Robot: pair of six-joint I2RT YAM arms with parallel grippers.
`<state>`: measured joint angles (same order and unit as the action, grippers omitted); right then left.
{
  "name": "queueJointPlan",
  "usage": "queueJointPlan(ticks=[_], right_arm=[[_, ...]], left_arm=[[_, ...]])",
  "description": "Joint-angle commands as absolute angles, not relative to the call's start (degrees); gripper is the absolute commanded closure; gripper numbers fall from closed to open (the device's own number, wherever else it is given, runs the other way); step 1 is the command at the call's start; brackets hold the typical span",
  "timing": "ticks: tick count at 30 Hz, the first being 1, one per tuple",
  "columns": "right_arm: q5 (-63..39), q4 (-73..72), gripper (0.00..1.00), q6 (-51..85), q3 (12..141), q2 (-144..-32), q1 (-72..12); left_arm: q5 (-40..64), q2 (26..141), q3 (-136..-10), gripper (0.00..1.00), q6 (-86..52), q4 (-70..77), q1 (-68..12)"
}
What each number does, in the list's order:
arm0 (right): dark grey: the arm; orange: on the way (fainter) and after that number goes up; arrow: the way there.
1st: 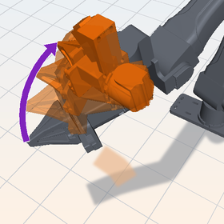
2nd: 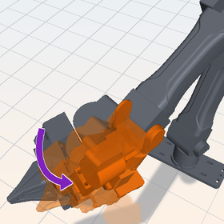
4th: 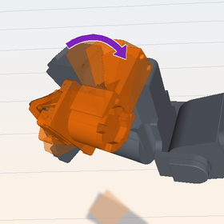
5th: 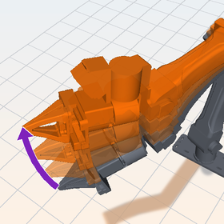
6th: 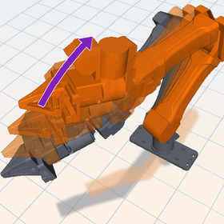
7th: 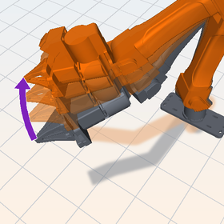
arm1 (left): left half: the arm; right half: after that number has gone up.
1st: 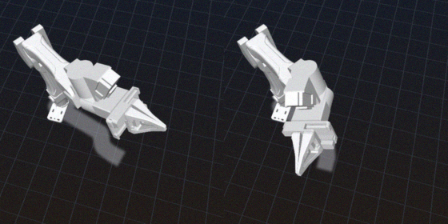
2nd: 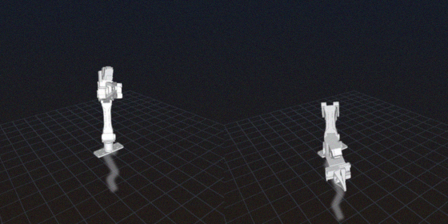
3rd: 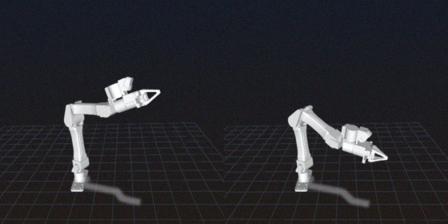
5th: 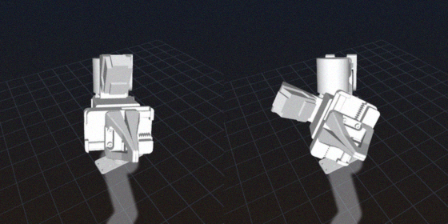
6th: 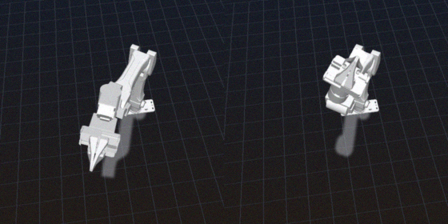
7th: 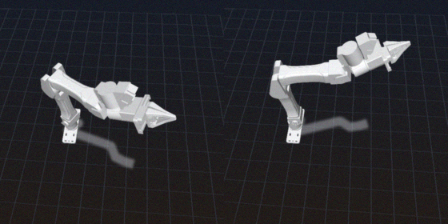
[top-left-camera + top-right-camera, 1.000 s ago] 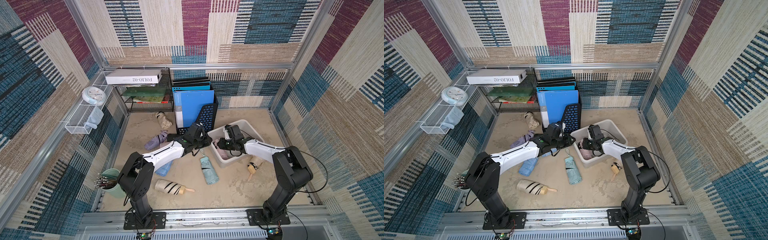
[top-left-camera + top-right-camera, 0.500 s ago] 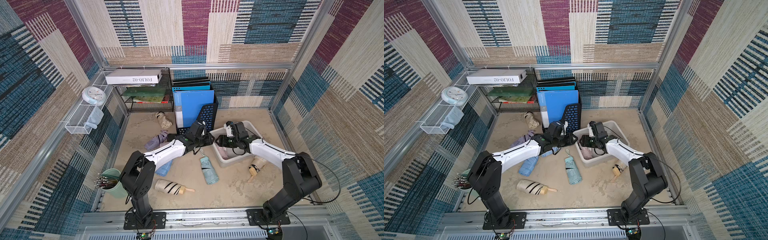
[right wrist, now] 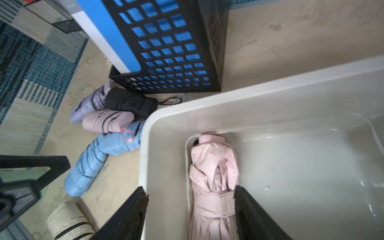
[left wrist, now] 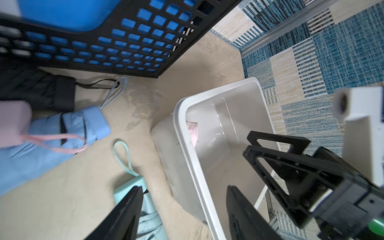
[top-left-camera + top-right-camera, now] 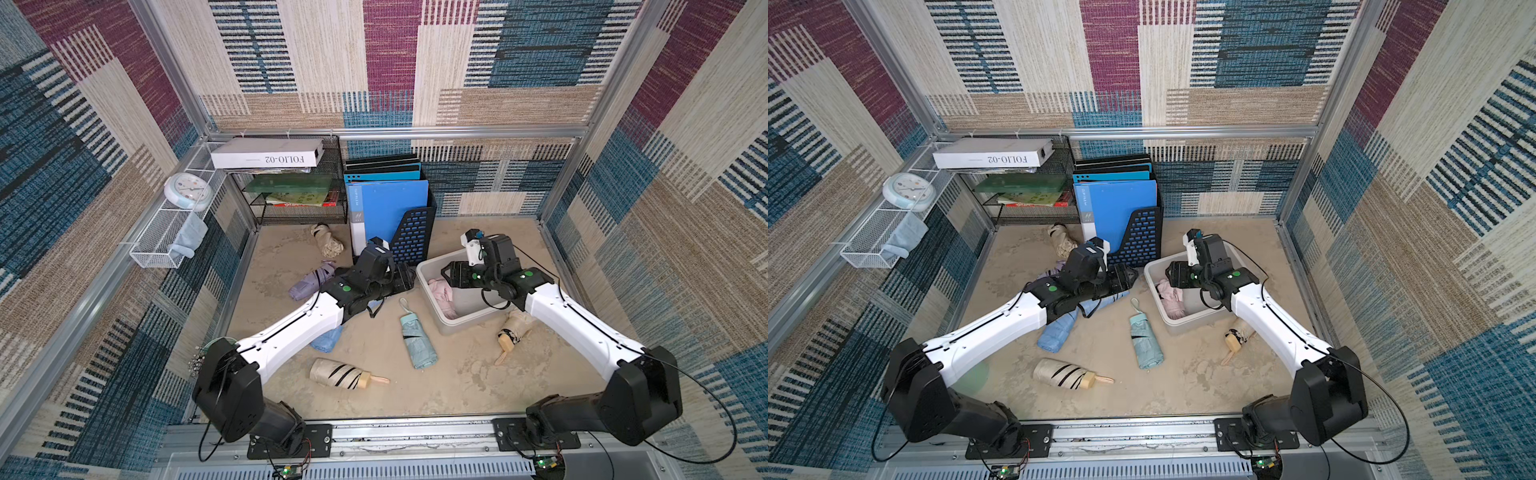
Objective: Put the umbrella into the storage box
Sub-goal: Move the storage box to the center of the board, then pick up the umbrella from the center of the board.
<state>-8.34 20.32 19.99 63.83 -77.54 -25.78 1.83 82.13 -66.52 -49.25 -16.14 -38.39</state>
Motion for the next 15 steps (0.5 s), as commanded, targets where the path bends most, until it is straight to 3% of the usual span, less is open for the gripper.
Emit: queueJointPlan(ticks=[1,15], right_arm=[[-10.53,21.31,0.29,16.48,64.68,-74.95,-28.66],[-13.86,15.33,0.29,-1.21,57.81,-73.18,-53.76]], left_arm=[[-4.99,75.62,-62.33,0.32,-58.59,-27.30,-38.23],[-14.29,45.99,-43.84,0.30,-68.39,-42.07,-34.80]])
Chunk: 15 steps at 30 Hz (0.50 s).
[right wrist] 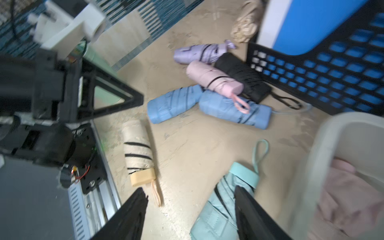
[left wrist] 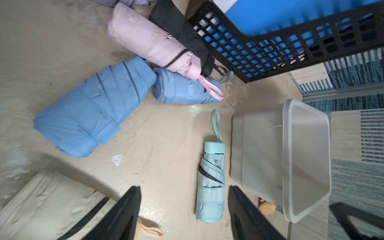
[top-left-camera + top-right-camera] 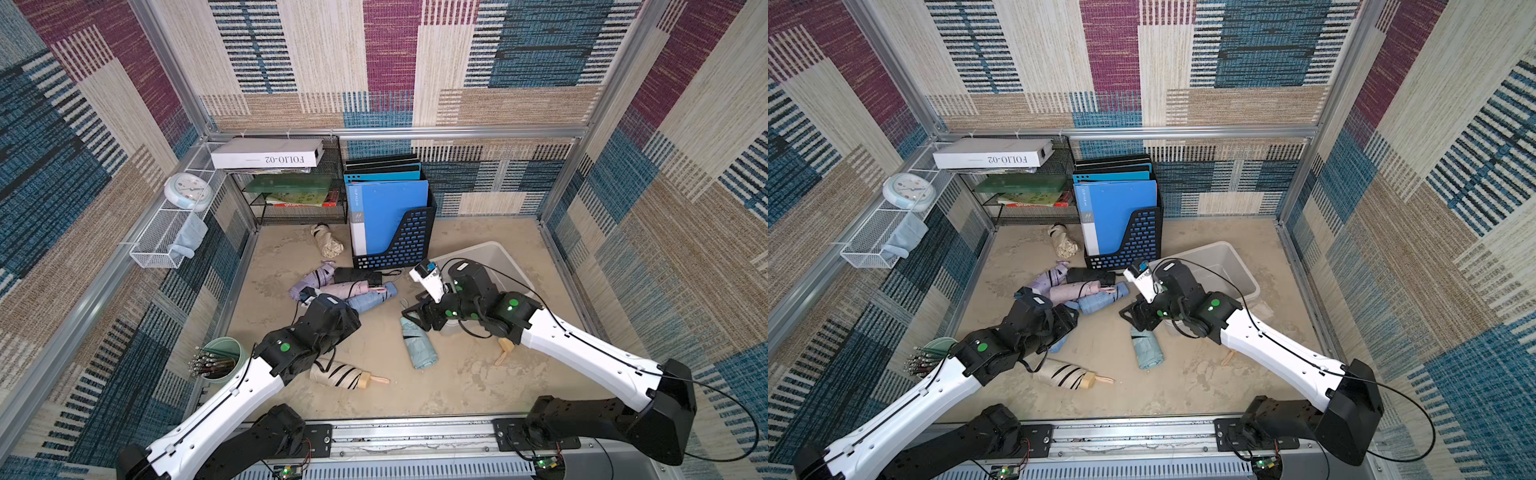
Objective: Put the umbrella into the storage box
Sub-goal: Pick up the umbrella from the center of the board.
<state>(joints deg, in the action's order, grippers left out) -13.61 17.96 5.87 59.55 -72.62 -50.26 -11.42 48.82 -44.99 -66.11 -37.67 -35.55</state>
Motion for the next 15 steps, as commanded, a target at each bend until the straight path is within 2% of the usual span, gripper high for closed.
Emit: queueJointPlan(ticks=[1,6,15], right_arm=[[-13.48,14.08,0.28,-2.85,56.54,-73.53,-55.81],[-13.70,7.25,0.26,-8.54,53.55,-78.67,-62.89],[-11.73,1.73,0.23,-13.49,60.58,-95.55,-69.84]], left_arm=[[-15.01,44.44,-43.22,0.30,-68.79,-42.90,-34.40],[-18.54,38.35,-42.36,0.27,-68.87,-45.16,-33.24],[-20.86,32.24,-45.64,0.21,-64.41,-47.85,-33.22]])
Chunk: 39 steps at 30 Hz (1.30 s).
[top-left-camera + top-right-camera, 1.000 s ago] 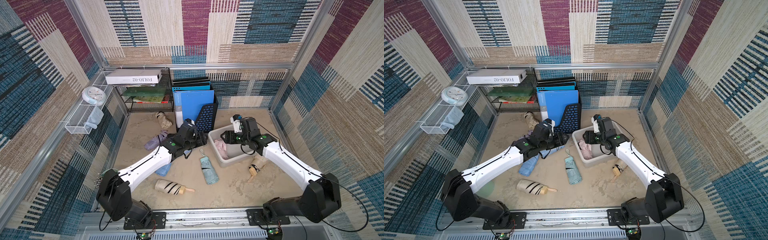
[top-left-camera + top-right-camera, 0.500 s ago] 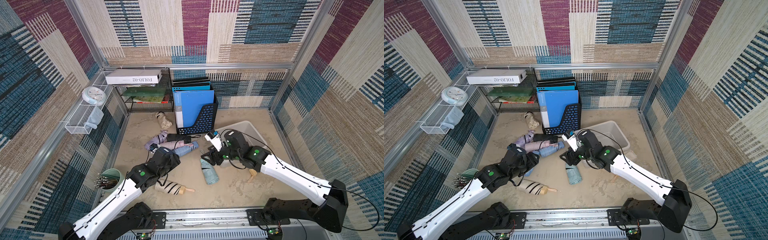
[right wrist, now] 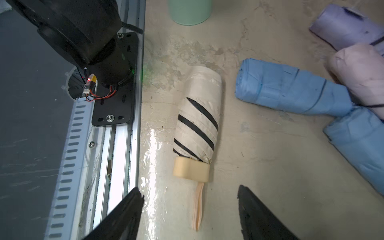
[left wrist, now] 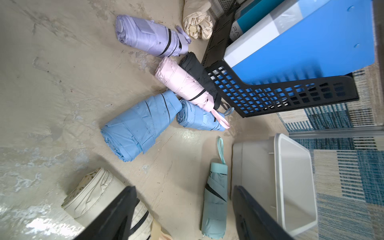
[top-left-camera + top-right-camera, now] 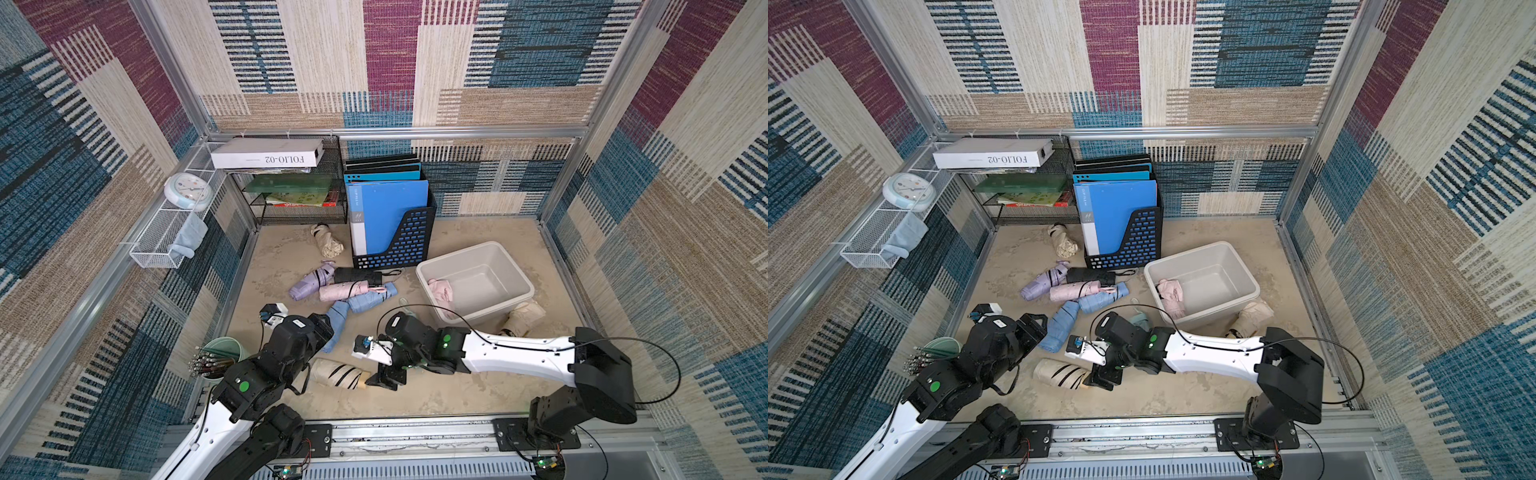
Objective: Put the umbrella into the storage box
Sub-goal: Pick up the umbrella from the center of the board.
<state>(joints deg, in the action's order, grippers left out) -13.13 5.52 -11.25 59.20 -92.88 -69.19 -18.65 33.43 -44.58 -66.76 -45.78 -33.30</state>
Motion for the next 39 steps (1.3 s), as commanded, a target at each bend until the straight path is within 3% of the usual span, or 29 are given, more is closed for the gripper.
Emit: queueJointPlan(ticks=[1,19,39], right_arm=[[-11.62,1.02,0.22,-13.74,61.14,-97.24,-70.26],[-7.17,-0.39,0.17,-12.01,69.25,-114.33,-71.80],[-4.97,-0.64,0.48,-8.96,68.58,-117.45,-71.89]], left_arm=[[-21.15,31.68,-46.24,0.21,-63.88,-48.25,-33.22],[-20.22,30.85,-51.04,0.20,-61.88,-50.62,-33.22],[-20.26,32.52,-52.43,0.22,-63.26,-50.13,-33.22]])
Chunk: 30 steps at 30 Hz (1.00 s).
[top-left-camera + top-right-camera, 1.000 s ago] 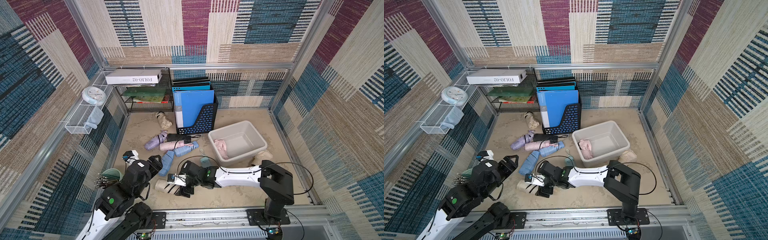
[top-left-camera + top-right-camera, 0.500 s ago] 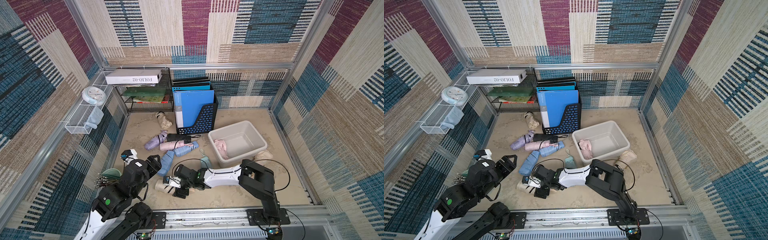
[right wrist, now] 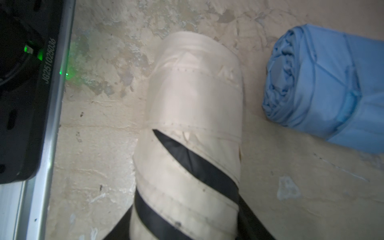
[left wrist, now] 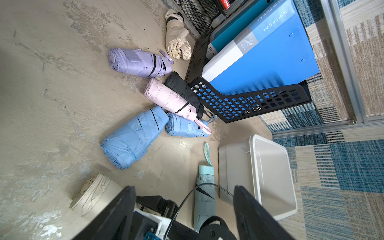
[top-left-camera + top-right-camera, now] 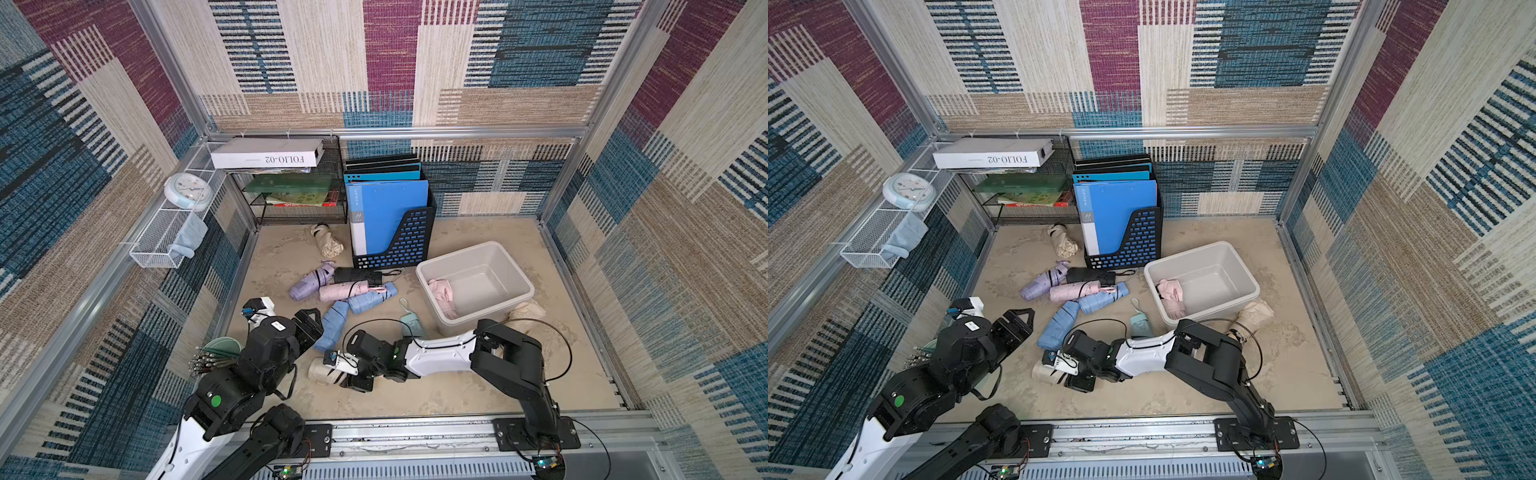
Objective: Put the umbrella into the storage box
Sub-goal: Pick up the umbrella from the center of the board.
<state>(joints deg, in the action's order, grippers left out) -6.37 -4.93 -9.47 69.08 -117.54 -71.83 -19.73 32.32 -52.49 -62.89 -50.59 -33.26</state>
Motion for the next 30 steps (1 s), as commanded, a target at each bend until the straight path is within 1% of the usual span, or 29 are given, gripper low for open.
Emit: queueJointPlan(ticks=[1,9,14,18,24,27,30], right_arm=[[-4.81,-0.62,0.50,-8.98,68.56,-117.26,-71.89],[-4.83,-1.30,0.68,-8.94,67.03,-114.19,-71.89],[-6.86,-1.83,0.79,-8.24,65.37,-111.21,-71.87],[-8.23,-2.27,0.85,-7.53,63.87,-108.37,-71.73],[-9.62,-1.99,0.90,-5.80,59.90,-100.81,-69.54],[-7.69,-0.94,0.90,-5.79,57.06,-95.33,-67.50],[-2.95,0.41,0.90,-7.72,53.91,-88.94,-65.45]], left_arm=[[-20.38,32.68,-52.34,0.22,-63.37,-49.95,-33.22],[-21.27,33.91,-52.39,0.23,-63.59,-48.80,-33.22],[-22.04,35.14,-53.50,0.23,-62.12,-48.47,-33.22],[-22.91,36.24,-55.05,0.23,-59.44,-48.38,-33.22],[-23.91,38.79,-58.18,0.23,-52.98,-47.71,-33.22],[-23.33,40.87,-60.03,0.23,-49.83,-46.83,-33.22],[-20.93,43.88,-62.41,0.23,-47.95,-46.04,-33.22]])
